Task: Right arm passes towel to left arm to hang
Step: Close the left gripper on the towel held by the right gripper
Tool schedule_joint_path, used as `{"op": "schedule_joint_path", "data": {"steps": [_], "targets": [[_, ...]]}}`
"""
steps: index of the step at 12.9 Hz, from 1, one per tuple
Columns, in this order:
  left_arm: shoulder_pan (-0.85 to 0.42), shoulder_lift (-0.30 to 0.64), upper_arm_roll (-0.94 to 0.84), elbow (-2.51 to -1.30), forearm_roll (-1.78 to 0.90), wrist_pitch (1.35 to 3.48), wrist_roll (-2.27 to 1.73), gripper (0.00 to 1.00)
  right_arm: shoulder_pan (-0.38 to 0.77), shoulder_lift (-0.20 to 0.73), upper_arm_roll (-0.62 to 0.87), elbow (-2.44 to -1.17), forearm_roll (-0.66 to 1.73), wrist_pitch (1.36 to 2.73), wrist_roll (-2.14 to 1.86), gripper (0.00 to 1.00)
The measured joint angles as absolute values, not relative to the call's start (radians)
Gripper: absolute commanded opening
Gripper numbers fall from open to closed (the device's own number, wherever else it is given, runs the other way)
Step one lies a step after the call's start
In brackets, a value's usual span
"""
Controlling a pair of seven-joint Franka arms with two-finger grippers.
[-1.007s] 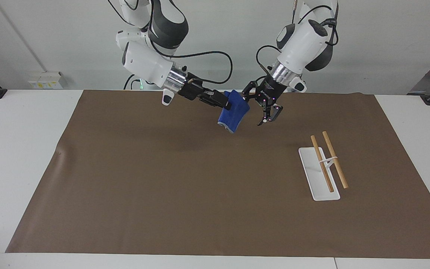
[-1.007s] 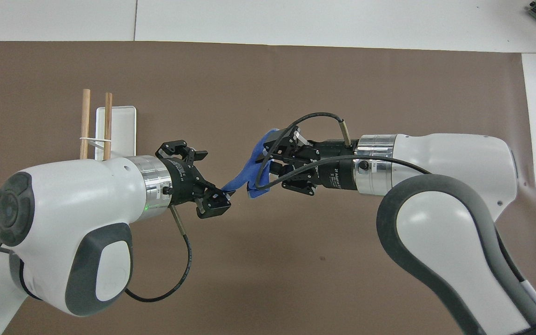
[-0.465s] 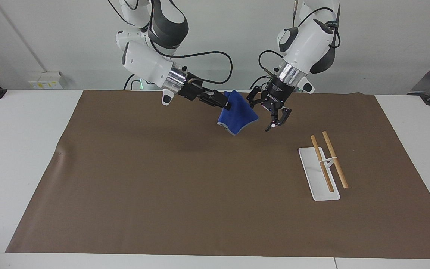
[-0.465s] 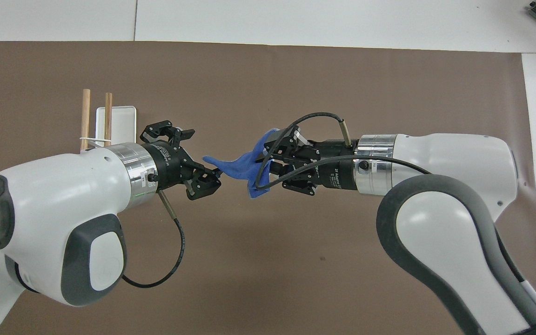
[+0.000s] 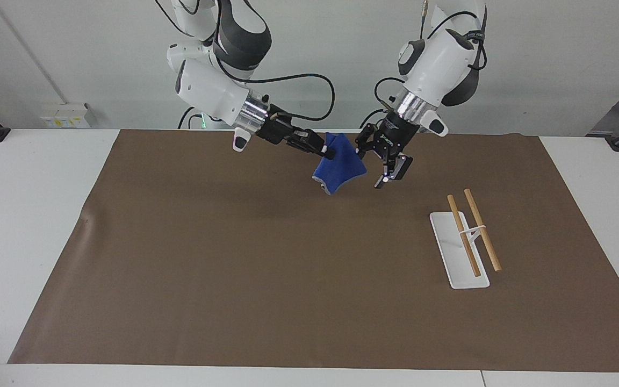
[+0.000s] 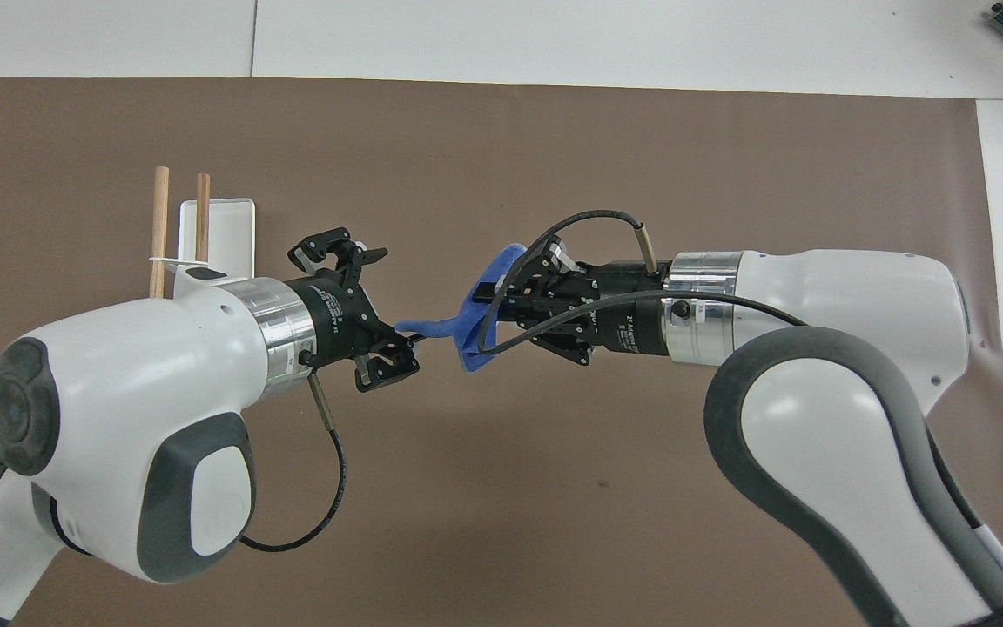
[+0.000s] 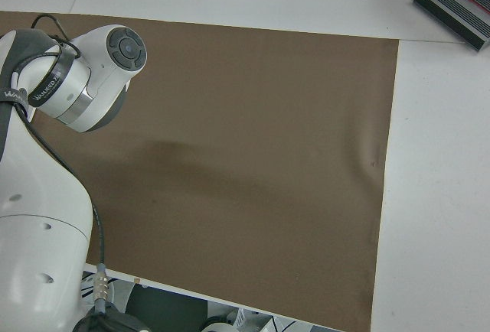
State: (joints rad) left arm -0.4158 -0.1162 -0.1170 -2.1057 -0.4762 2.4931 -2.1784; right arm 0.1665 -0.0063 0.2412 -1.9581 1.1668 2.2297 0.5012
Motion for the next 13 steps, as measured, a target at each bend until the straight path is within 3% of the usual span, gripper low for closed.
{"op": "schedule_joint_path", "data": {"steps": [3,5,8,10,11,13], "targets": [[-0.443,-0.116,-0.121,-2.106,-0.476,2.493,-2.165,0.81,0.167,-0.006,0.241,-1.958,1.167,2.230,0.501,0.20],[-0.446,-0.116,-0.121,-2.106,-0.476,2.493,-2.136,0.65,0.167,-0.006,0.241,-1.958,1.167,2.230,0.501,0.19],[-0.446,-0.116,-0.120,-2.107,-0.476,2.493,-2.117,0.25,0.167,-0.006,0.241,-1.958,1.162,2.230,0.501,0.19],[-0.446,-0.116,-0.119,-2.108,-0.475,2.493,-2.081,0.07,0.167,-0.007,0.241,-1.958,1.158,2.230,0.501,0.19],[-0.446,-0.116,-0.117,-2.108,-0.475,2.493,-2.041,0.00,0.167,-0.008,0.241,-1.958,1.158,2.230,0.501,0.20],[-0.446,-0.117,-0.115,-2.115,-0.475,2.493,-1.981,0.00,0.167,-0.010,0.241,-1.958,1.157,2.230,0.501,0.21]]}}
